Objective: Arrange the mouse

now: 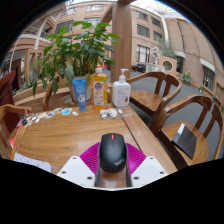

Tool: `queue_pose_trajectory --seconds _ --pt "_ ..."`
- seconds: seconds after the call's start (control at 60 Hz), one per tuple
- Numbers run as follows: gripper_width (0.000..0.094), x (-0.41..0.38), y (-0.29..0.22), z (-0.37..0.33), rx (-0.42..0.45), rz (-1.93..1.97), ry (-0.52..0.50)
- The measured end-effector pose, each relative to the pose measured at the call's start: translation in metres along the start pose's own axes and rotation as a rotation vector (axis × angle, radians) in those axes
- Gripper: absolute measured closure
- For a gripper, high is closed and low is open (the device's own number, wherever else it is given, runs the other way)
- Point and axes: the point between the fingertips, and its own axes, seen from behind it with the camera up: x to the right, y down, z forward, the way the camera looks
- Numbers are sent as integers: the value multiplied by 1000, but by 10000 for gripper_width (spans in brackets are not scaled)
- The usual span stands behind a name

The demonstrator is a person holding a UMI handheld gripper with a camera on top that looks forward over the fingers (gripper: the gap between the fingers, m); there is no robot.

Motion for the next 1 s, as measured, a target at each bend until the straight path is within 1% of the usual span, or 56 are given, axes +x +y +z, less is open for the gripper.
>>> queue_pose_trajectory --seconds 0.117,0.167,0.217,0.283,0.333,0.35,0.383,0.417,0.467,0.5,0.567,0.6,0.65,0.717,0.75,0.833,0.85,0.9,0.95,0.967,1.0 --pt "587 -10 -82 -62 169 30 -7" --pt "588 -26 -116 -96 251 35 -28" --pt "588 -47 -141 -129 310 48 -68" --pt "589 -83 -159 -158 343 62 -146" --pt "589 -115 -154 -178 349 68 -206" --pt "589 -132 -145 -182 352 63 -220" --pt "589 -144 -149 -181 334 44 -242" --pt "589 -163 -134 -180 308 23 -260" --pt "590 -198 -83 -180 256 -8 -292" --pt "590 -215 -68 -172 202 -24 -314" --pt "590 -244 -7 -160 95 -59 -343" --pt "591 -255 25 -152 54 -82 -345" --pt "589 -267 61 -145 -7 -124 -338" --pt "585 -276 101 -136 -73 -166 -338" --pt "564 -282 119 -136 -92 -174 -333" --pt "531 -289 145 -134 -145 -176 -331" --pt "520 -286 143 -133 -166 -179 -330" --pt "496 -287 145 -132 -142 -192 -320" --pt "463 -287 149 -135 -163 -193 -315" --pt "433 -285 147 -139 -175 -190 -315" --pt "313 -285 145 -144 -180 -177 -320"
